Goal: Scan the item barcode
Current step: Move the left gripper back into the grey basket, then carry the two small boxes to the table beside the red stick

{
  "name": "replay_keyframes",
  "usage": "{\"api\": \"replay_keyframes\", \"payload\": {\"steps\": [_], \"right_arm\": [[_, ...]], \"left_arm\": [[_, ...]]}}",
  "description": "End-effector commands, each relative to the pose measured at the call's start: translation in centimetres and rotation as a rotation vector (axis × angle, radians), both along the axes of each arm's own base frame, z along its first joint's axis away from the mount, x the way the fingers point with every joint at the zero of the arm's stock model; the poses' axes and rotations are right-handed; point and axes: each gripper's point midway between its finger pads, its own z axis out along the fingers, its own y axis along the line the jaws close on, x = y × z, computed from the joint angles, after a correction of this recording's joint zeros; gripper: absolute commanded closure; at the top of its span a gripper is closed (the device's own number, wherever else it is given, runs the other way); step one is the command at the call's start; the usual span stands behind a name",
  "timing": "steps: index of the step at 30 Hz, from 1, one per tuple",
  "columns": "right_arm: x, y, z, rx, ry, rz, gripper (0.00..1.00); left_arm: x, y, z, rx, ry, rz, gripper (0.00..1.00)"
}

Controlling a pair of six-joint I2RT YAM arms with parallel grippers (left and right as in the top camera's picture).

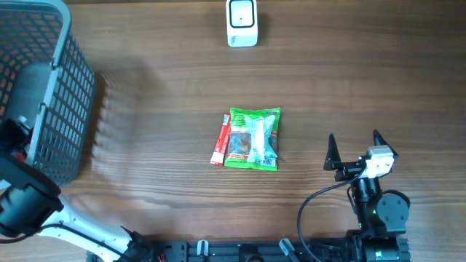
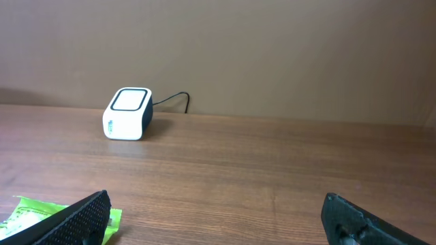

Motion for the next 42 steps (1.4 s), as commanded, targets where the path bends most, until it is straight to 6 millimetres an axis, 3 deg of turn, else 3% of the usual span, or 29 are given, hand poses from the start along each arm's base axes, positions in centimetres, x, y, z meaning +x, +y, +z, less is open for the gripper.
{"api": "replay_keyframes", "payload": {"steps": [1, 3, 8, 11, 16, 20, 26, 32, 36, 40, 42], "right_arm": [[0.0, -0.2, 0.1, 0.008, -0.005, -0.012, 0.0], [0.0, -0.2, 0.1, 0.008, -0.005, -0.012, 0.0], [0.0, -0.2, 0.1, 0.008, -0.005, -0.012, 0.0], [0.0, -0.2, 0.1, 0.008, -0.005, -0.012, 0.0], [0.0, -0.2, 0.1, 0.008, -0.005, -0.012, 0.0], [0.0, -0.2, 0.1, 0.008, -0.005, -0.012, 0.0], [0.0, -0.2, 0.1, 0.008, -0.005, -0.012, 0.0], [0.0, -0.2, 0.1, 0.008, -0.005, -0.012, 0.0], [0.0, -0.2, 0.1, 0.008, -0.005, -0.012, 0.0], [0.0, -0.2, 0.1, 0.008, -0.005, -0.012, 0.0], [0.0, -0.2, 0.1, 0.008, -0.005, -0.012, 0.0]], "left_arm": [[-0.4, -0.6, -2.2, -0.032, -0.006, -0.011, 0.01], [0.1, -1.1, -2.7, -0.054, -0.04, -0.016, 0.05], [0.4, -1.2, -2.9, -0.059, -0.057, -0.018, 0.39], [0.4, -1.2, -2.9, -0.059, -0.058, -0.019, 0.52], [0.8, -1.0, -2.1, -0.046, -0.075, -0.02, 0.56], [2.2, -0.4, 1.0, -0.014, -0.158, -0.028, 0.58], [4.6, -0.2, 8.6, 0.083, -0.339, -0.029, 0.6], [6.8, -2.1, 21.3, 0.289, -0.553, -0.109, 0.6], [8.0, -6.4, 29.3, 0.403, -0.707, -0.213, 0.58], [8.5, -13.5, 36.8, 0.486, -0.895, -0.362, 0.58], [8.2, -16.9, 38.4, 0.476, -0.944, -0.425, 0.59]]}}
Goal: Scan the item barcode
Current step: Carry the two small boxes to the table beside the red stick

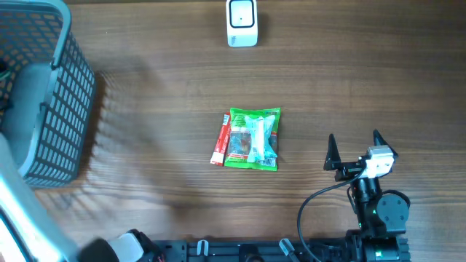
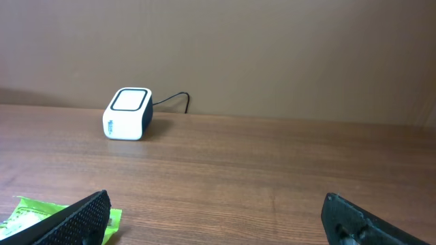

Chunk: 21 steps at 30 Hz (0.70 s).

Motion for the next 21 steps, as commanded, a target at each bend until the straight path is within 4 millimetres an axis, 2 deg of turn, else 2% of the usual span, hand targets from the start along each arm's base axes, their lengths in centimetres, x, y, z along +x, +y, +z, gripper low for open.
{"api": "replay_keyframes", "payload": {"steps": [1, 4, 8, 12, 14, 21], "right_arm": [[0.0, -0.2, 0.1, 0.008, -0.005, -0.012, 0.0], [0.0, -0.2, 0.1, 0.008, -0.005, -0.012, 0.0], [0.0, -0.2, 0.1, 0.008, -0.005, -0.012, 0.0], [0.0, -0.2, 0.1, 0.008, -0.005, -0.013, 0.0], [0.0, -0.2, 0.1, 0.008, -0.005, -0.012, 0.0], [0.0, -0.2, 0.1, 0.008, -0.005, -0.012, 0.01]], "left_arm": [[-0.8, -7.2, 4.8, 0.026, -0.116, -0.142, 0.59], [-1.7, -12.8, 3.7, -0.063, -0.067, -0.251, 0.58], [-2.6, -18.6, -0.6, -0.195, 0.109, -0.361, 0.55], [-3.3, -23.4, -6.1, -0.286, 0.331, -0.443, 0.53], [-3.4, -25.8, -9.7, -0.305, 0.453, -0.488, 0.53], [-3.8, -31.1, -21.5, -0.323, 0.743, -0.553, 0.53]]}}
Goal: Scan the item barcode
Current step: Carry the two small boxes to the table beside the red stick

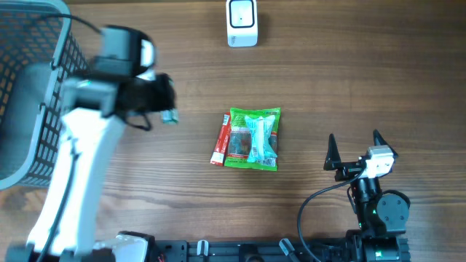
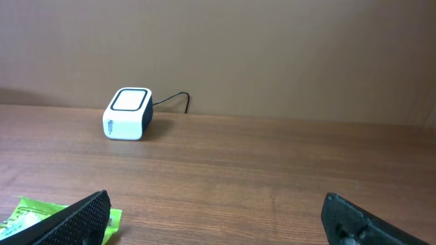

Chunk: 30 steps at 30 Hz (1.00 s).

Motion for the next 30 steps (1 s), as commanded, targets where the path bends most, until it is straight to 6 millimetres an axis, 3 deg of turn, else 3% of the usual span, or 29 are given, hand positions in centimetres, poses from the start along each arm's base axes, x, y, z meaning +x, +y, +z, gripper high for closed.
{"api": "replay_keyframes", "payload": {"steps": [1, 5, 8, 12, 18, 23, 30], "right_arm": [[0.0, -0.2, 0.1, 0.008, -0.005, -0.012, 0.0], [0.0, -0.2, 0.1, 0.008, -0.005, -0.012, 0.0], [0.0, -0.2, 0.1, 0.008, -0.005, -0.012, 0.0], [0.0, -0.2, 0.1, 0.008, -0.005, -0.012, 0.0], [0.0, -0.2, 0.1, 0.008, -0.005, -0.012, 0.0], [0.0, -0.2, 0.1, 0.008, -0.005, -0.012, 0.0], [0.0, -0.2, 0.1, 0.008, -0.005, -0.012, 0.0]], "left_arm": [[-0.9, -2.6, -7.0, 0.009, 0.159, -0.013, 0.53], [-1.5, -4.9, -14.1, 0.028, 0.241, -0.047, 0.53], [-1.7, -5.8, -17.5, 0.038, 0.271, -0.058, 0.52], [-2.1, -6.4, -20.5, 0.053, 0.302, -0.078, 0.52], [-2.5, -6.0, -22.8, 0.09, 0.353, -0.077, 0.48], [-2.3, -5.4, -22.8, 0.124, 0.341, -0.068, 0.32], [-2.2, -5.2, -22.8, 0.137, 0.336, -0.064, 0.31]]}}
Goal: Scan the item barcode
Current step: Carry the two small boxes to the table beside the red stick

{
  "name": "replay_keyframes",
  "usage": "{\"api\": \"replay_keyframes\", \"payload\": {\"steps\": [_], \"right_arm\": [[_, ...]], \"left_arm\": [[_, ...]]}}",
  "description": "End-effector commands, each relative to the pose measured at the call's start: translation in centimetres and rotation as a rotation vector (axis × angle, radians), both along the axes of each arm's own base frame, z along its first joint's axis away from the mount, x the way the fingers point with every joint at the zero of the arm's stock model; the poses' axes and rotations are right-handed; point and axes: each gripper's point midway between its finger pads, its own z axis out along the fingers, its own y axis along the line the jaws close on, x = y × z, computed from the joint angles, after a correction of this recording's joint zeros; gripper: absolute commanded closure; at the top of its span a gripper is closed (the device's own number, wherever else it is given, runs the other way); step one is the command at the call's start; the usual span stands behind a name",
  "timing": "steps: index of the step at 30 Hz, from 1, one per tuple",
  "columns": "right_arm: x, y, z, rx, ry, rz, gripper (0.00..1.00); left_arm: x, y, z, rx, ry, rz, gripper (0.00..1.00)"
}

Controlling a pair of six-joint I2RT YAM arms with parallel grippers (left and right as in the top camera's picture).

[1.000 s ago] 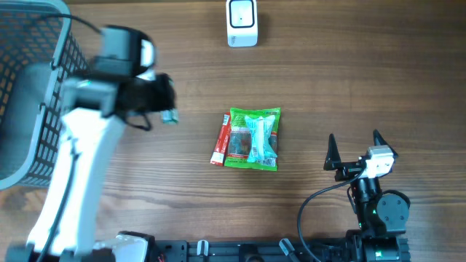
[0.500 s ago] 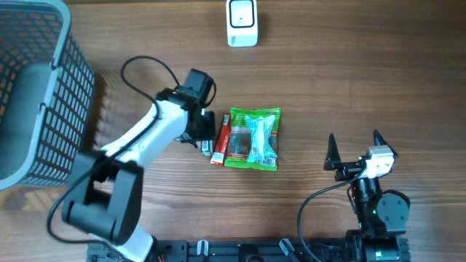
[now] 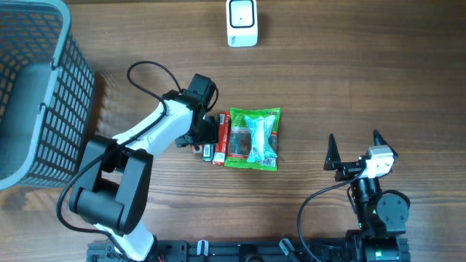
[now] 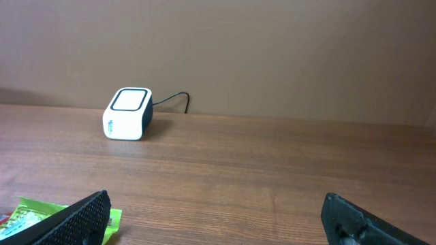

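Observation:
The item is a green snack packet [image 3: 252,138] with a red strip on its left edge, lying flat mid-table; its corner shows in the right wrist view [image 4: 24,209]. The white barcode scanner [image 3: 242,22] stands at the far edge, also seen at the back left [image 4: 128,113]. My left gripper [image 3: 207,136] is down at the packet's red left edge, its fingers spread along that edge, apparently open. My right gripper [image 3: 355,154] rests open near the front right, well to the right of the packet, with nothing between its fingers [image 4: 214,204].
A grey mesh basket [image 3: 44,87] fills the far left corner. The scanner's cable [image 4: 174,99] runs off behind it towards the wall. Bare wooden table [image 3: 349,80] lies between the packet and the scanner.
My left arm has moved from over the table near the basket, left of the packet, down to the packet's left edge. The packet, scanner and right arm have not moved.
My left arm was first low at the front left by the basket, then mostly out of view, then over the table right of the basket. Now its gripper is at the packet's left edge. My right gripper has stayed open and still throughout.

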Motion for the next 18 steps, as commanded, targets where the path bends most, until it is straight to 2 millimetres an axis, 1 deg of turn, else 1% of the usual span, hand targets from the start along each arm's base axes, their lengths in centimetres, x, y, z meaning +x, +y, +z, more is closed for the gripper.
{"api": "replay_keyframes", "payload": {"steps": [1, 2, 4, 7, 9, 13, 16, 18], "right_arm": [[0.0, -0.2, 0.1, 0.008, -0.005, -0.012, 0.01], [0.0, -0.2, 0.1, 0.008, -0.005, -0.012, 0.0], [0.0, -0.2, 0.1, 0.008, -0.005, -0.012, 0.0], [0.0, -0.2, 0.1, 0.008, -0.005, -0.012, 0.0], [0.0, -0.2, 0.1, 0.008, -0.005, -0.012, 0.0], [0.0, -0.2, 0.1, 0.008, -0.005, -0.012, 0.0], [0.0, -0.2, 0.1, 0.008, -0.005, -0.012, 0.0], [0.0, -0.2, 0.1, 0.008, -0.005, -0.012, 0.0]], "left_arm": [[0.1, 0.6, -0.4, 0.037, -0.005, 0.005, 0.31], [0.1, 0.7, -0.4, 0.042, -0.007, 0.006, 0.33], [0.1, 0.7, -0.4, 0.042, -0.007, 0.006, 0.4], [0.2, 0.7, -0.4, 0.046, -0.009, 0.002, 0.44], [0.5, 1.2, -0.3, 0.078, -0.026, -0.046, 0.45], [1.3, 3.1, -0.1, 0.192, -0.07, -0.04, 0.45], [1.4, 3.4, 0.0, 0.209, -0.076, -0.061, 0.44], [1.2, 3.2, -0.1, 0.198, -0.068, -0.062, 0.37]]}}
